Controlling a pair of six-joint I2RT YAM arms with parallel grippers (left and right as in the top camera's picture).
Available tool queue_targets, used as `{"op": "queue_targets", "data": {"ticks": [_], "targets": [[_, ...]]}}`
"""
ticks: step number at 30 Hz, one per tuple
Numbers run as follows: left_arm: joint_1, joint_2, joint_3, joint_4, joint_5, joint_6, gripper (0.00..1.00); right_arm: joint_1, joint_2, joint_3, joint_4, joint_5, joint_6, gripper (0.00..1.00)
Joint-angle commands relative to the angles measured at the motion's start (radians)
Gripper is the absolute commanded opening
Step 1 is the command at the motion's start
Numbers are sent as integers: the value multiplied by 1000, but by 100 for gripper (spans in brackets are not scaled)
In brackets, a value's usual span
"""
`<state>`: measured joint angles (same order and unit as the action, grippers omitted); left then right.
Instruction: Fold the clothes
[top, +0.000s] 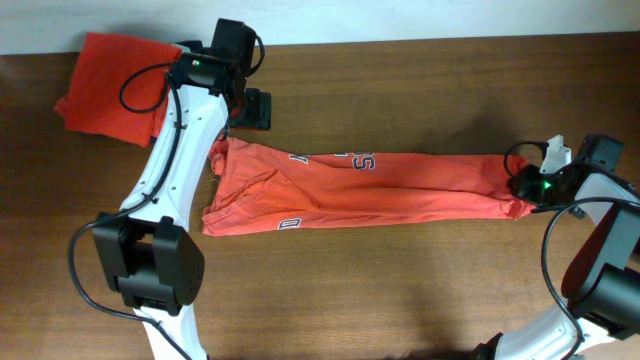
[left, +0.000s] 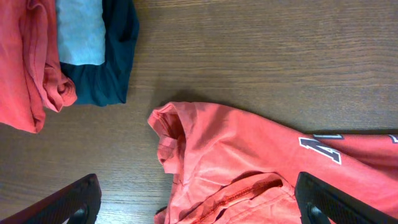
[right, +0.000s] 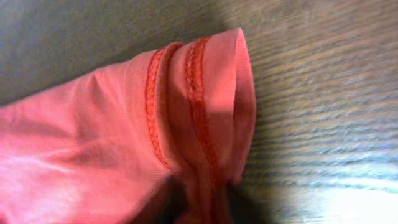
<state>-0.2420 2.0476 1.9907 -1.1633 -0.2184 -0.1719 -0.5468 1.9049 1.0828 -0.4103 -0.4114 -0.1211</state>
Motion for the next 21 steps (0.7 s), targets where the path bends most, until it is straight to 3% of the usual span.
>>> {"op": "queue_targets", "data": {"ticks": [1, 2, 9, 15, 21], "targets": [[-4, -12, 5, -1, -14, 8, 99, -4, 22, -1, -4, -34, -2, 11], [-4, -12, 5, -1, -14, 8, 99, -4, 18, 5, -8, -34, -2, 4], [-4, -12, 5, -1, -14, 8, 99, -5, -3, 137, -107, -14, -26, 4], [-4, -12, 5, -1, -14, 8, 99, -7, -3, 308, -225, 216, -170, 4], [-4, -12, 5, -1, -14, 8, 99, -48, -3, 468, -328, 296, -182, 4]]}}
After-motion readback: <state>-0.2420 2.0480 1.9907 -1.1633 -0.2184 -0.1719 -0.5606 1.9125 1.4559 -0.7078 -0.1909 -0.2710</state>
